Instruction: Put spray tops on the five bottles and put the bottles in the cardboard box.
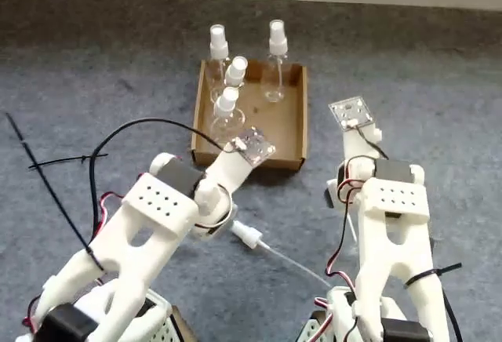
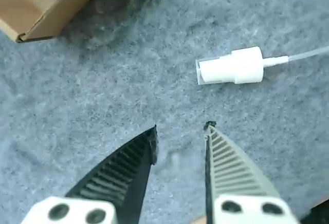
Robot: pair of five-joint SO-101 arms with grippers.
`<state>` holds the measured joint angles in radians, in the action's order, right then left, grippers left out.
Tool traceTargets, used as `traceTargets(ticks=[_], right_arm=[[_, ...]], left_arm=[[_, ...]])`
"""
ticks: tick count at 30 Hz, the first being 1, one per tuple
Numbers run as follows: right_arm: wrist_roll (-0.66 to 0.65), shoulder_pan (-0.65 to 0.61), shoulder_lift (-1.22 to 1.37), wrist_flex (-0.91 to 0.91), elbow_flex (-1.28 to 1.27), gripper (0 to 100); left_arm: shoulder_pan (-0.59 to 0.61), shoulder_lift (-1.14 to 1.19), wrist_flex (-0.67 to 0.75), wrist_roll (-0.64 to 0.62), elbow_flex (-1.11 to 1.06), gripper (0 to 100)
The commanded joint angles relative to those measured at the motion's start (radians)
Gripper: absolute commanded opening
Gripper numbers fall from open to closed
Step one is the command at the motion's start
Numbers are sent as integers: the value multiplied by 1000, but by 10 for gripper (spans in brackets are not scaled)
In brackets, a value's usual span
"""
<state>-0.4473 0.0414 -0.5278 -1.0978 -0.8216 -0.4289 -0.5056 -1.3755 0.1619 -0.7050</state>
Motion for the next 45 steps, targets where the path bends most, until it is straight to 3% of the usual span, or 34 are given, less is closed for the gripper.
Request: traceTargets(ticks=[1, 13, 20, 36, 41, 45], right_arm=[[-11, 18, -31, 50, -30, 4], [-2, 18, -33, 74, -70, 4], [-8, 39, -33, 76, -70, 4], [-9, 85, -33, 105, -68, 4], [-6, 85, -33, 104, -68, 4], [-5, 84, -33, 104, -68, 4]], left_arm=[[-16, 84, 0, -110, 127, 152], [-45, 406, 94, -494, 262, 153], [-148, 426, 91, -585, 271, 307], [-168, 429, 100, -588, 179, 322], [-166, 429, 218, -580, 64, 322], [-157, 427, 256, -497, 18, 319]])
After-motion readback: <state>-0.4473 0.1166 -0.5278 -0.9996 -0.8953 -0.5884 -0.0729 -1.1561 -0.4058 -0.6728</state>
